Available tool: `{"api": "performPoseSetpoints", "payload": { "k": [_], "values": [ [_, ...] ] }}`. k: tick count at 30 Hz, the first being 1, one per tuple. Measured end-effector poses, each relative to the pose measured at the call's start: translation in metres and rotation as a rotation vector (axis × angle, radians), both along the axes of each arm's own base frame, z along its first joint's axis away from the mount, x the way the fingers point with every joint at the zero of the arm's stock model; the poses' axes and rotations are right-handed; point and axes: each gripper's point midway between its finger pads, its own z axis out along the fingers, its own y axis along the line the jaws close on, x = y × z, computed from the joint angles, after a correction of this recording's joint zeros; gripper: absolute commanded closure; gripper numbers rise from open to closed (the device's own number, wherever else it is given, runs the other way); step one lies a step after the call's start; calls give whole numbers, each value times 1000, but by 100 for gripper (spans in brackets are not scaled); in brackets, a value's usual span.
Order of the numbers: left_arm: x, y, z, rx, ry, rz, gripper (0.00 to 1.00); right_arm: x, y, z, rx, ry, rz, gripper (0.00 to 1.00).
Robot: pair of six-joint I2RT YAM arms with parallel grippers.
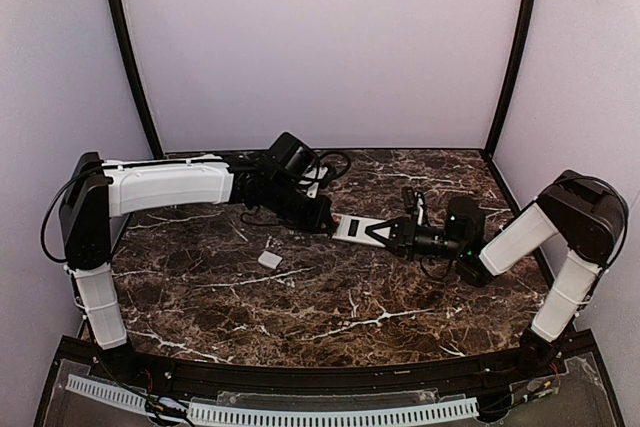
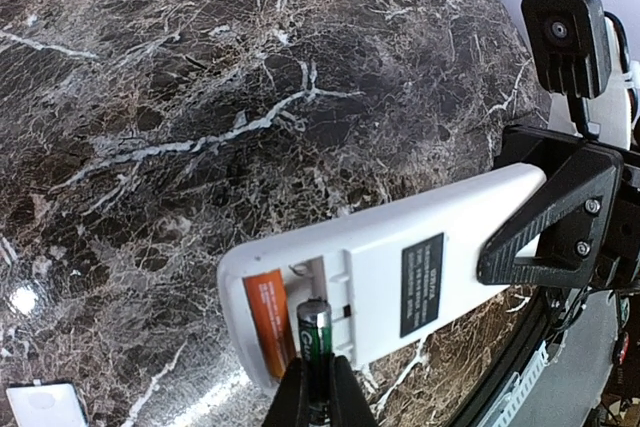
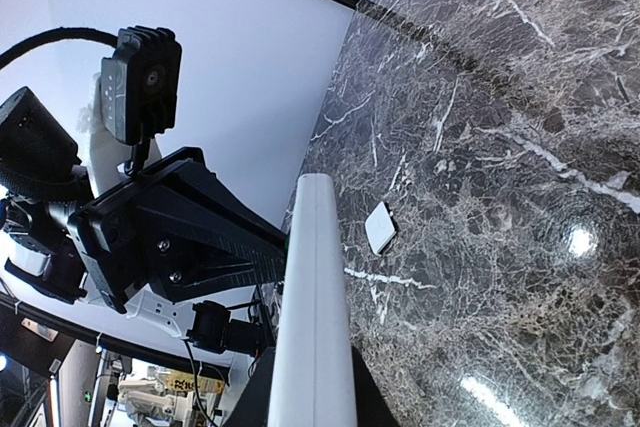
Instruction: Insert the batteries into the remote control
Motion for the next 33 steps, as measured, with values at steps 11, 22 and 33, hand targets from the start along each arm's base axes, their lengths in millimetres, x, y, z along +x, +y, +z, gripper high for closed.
{"api": "performPoseSetpoints", "payload": {
  "k": [11,22,33],
  "values": [
    [10,0,-2,40,-11,30,100,-2,2,-2,2,8,8,100],
    [10,-1,-8,54,-3,18,66,0,3,-9,8,46,2,100],
    [13,9,9,20,-79,-3,40,-4,5,-6,26,65,25,100]
  ]
}}
